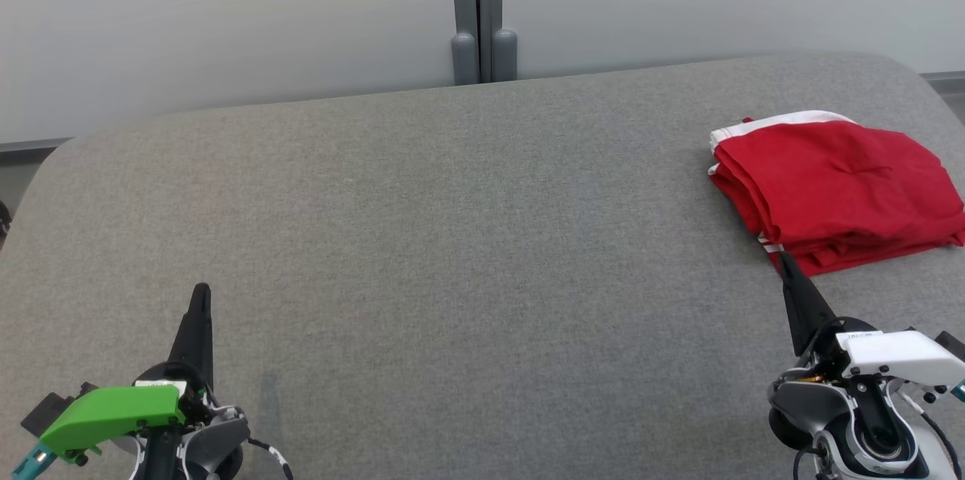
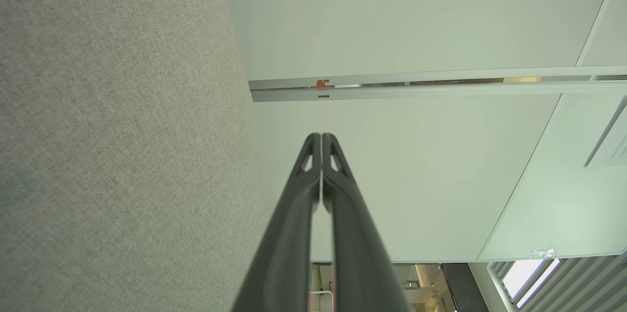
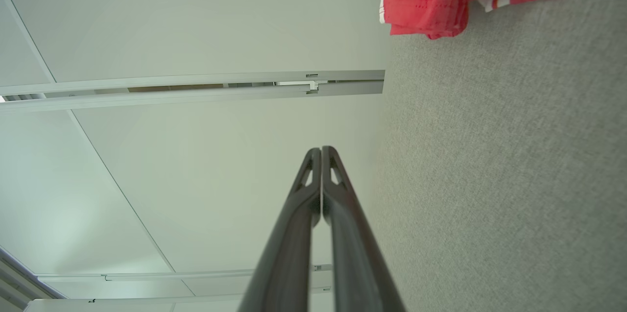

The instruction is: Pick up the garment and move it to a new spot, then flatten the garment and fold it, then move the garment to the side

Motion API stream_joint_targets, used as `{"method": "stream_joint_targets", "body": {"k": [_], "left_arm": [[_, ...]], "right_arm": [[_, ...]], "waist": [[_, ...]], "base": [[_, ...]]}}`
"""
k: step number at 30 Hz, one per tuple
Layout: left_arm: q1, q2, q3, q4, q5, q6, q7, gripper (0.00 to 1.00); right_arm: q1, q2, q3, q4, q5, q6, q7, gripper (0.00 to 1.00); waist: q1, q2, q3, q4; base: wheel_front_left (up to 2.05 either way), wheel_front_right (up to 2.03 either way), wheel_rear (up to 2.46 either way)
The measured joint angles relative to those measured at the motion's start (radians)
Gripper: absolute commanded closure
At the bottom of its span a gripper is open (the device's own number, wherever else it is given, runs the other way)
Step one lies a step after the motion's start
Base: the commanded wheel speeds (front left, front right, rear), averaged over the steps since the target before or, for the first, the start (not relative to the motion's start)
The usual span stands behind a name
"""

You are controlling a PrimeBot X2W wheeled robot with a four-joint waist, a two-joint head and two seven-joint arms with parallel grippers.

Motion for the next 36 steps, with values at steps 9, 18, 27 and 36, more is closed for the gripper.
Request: {"method": "stream_joint_targets", "body": {"k": [9,18,27,36], "left_arm": [[0.0,0.0,0.0,0.0,0.0,0.0,0.0,1.0],[0.0,0.0,0.0,0.0,0.0,0.0,0.0,1.0],[0.0,0.0,0.0,0.0,0.0,0.0,0.0,1.0],[0.0,0.0,0.0,0.0,0.0,0.0,0.0,1.0]], "right_arm": [[0.0,0.0,0.0,0.0,0.0,0.0,0.0,1.0],[0.0,0.0,0.0,0.0,0.0,0.0,0.0,1.0],[0.0,0.0,0.0,0.0,0.0,0.0,0.0,1.0],[0.0,0.0,0.0,0.0,0.0,0.0,0.0,1.0]], "waist": [[0.0,0.0,0.0,0.0],[0.0,0.0,0.0,0.0],[0.0,0.0,0.0,0.0],[0.0,0.0,0.0,0.0]], "base": [[0.0,0.0,0.0],[0.0,0.0,0.0],[0.0,0.0,0.0],[0.0,0.0,0.0]]}}
